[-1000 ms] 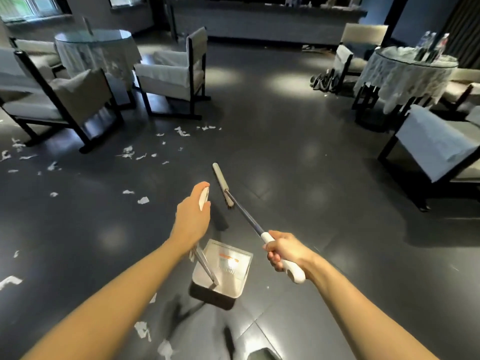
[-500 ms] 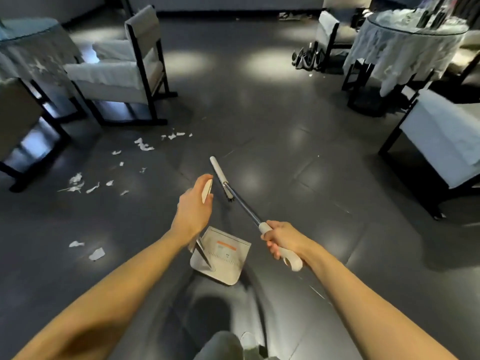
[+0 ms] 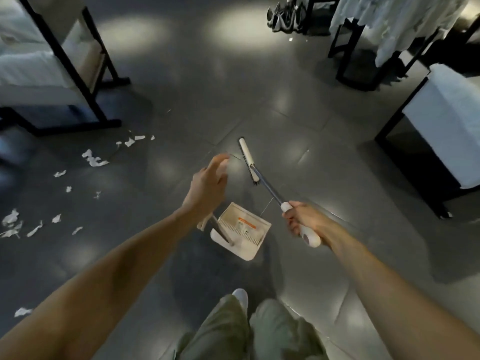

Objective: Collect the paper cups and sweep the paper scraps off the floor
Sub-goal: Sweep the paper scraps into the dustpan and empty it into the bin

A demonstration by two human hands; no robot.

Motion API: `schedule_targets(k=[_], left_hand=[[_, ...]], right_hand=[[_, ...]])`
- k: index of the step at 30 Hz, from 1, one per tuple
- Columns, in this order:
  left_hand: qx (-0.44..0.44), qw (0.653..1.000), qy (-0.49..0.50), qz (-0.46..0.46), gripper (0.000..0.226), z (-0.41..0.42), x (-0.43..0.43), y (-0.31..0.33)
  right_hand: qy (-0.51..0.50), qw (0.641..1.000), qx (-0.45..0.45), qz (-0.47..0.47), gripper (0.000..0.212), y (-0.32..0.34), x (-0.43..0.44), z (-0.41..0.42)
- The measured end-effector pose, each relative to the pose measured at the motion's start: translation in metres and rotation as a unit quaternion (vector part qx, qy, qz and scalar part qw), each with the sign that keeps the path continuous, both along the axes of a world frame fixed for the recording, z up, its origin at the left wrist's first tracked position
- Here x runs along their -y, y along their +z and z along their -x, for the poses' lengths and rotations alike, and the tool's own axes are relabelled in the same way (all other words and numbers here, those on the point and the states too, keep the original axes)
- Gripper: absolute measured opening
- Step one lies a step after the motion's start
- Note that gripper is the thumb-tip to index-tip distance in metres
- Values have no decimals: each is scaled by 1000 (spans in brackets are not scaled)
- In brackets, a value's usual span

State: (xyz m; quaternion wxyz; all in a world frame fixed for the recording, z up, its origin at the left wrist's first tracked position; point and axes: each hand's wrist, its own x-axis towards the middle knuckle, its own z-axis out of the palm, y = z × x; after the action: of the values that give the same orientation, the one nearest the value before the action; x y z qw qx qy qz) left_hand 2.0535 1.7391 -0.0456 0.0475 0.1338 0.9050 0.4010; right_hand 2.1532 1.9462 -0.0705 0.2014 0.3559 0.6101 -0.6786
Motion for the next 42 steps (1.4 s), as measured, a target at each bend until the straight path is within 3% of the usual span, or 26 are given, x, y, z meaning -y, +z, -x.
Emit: schedule_targets(k=[9,12,23,31,37,39,42], left_hand=[[25,994,-104,13,41,174,-141,-30],[35,992,-116,22,41,223,-192,-43],[72,988,-121,56,39,353,-320,-72],[74,983,-125,107,41,418,-387,-85],[50,984,-117,124,42,443,-392,-93],[53,983,-120,126,42,442,-393,-94],[54,984,-122,119,41,446,-390,-93]], right_hand=[[-46,997,52,-12,43,-31,-152,157],[-31,997,63,-30,27,-40,-215,209],[-7,985,130,-117,15,-65,-376,329],[83,972,162,-150,16,-96,-411,374],[175,960,189,-112,53,-75,-374,387],[171,962,204,-66,47,-59,-361,392],[113,964,238,30,21,-32,-363,408]])
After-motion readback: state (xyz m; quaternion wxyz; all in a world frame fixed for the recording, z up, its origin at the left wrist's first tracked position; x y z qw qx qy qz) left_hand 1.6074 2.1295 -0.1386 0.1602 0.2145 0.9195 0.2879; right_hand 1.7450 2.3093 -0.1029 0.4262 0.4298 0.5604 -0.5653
